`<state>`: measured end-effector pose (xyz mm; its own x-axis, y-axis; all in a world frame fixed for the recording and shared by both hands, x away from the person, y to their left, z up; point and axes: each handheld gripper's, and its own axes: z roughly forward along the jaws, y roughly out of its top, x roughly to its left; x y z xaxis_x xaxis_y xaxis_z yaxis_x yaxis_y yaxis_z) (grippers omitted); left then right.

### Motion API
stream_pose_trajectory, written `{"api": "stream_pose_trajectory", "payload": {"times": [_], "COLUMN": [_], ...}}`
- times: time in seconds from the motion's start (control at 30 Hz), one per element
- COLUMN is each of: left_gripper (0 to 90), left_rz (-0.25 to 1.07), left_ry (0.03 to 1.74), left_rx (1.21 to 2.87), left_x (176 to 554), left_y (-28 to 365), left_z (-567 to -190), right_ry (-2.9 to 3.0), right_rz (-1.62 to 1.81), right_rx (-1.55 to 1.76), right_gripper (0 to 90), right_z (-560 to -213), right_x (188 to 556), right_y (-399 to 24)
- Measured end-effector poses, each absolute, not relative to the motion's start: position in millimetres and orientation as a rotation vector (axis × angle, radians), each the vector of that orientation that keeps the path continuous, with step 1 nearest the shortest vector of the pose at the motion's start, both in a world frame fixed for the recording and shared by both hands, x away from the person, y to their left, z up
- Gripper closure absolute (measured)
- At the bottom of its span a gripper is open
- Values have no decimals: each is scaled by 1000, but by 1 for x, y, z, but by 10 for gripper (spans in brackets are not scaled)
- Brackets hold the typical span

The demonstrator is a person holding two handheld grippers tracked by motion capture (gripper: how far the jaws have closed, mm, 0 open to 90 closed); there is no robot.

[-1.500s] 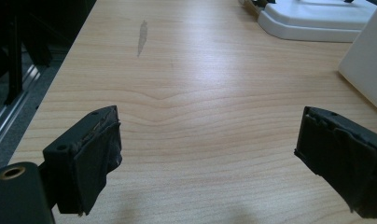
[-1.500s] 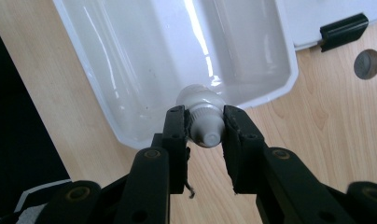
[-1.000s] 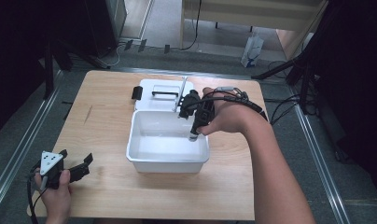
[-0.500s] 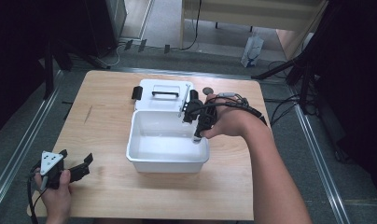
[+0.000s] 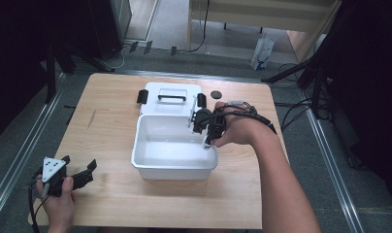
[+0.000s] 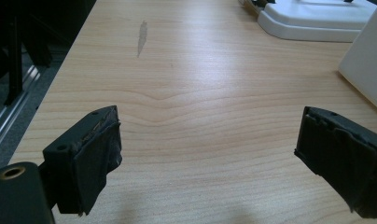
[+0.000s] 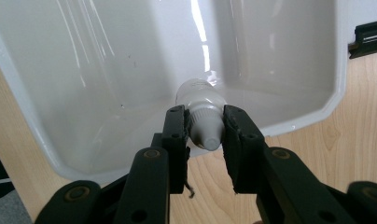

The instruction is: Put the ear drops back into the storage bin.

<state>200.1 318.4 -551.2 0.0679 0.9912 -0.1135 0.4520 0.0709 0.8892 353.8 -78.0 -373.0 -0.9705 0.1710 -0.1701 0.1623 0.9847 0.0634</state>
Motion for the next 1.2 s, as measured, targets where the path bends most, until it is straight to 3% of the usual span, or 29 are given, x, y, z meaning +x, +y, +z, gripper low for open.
{"api": "stream_pose_trajectory", "payload": {"times": [1.2], "left_gripper": [74], "left_rz": [812], "left_ry": [1506], "left_rx": [1506], "left_x": [200], "left_y": [319], "left_z": [-551], "right_ry": [2934], "right_rz": [31], "right_rx": [82], "right_gripper": [718], "right_z": [-430], "right_x": [361], "right_y": [-75]}}
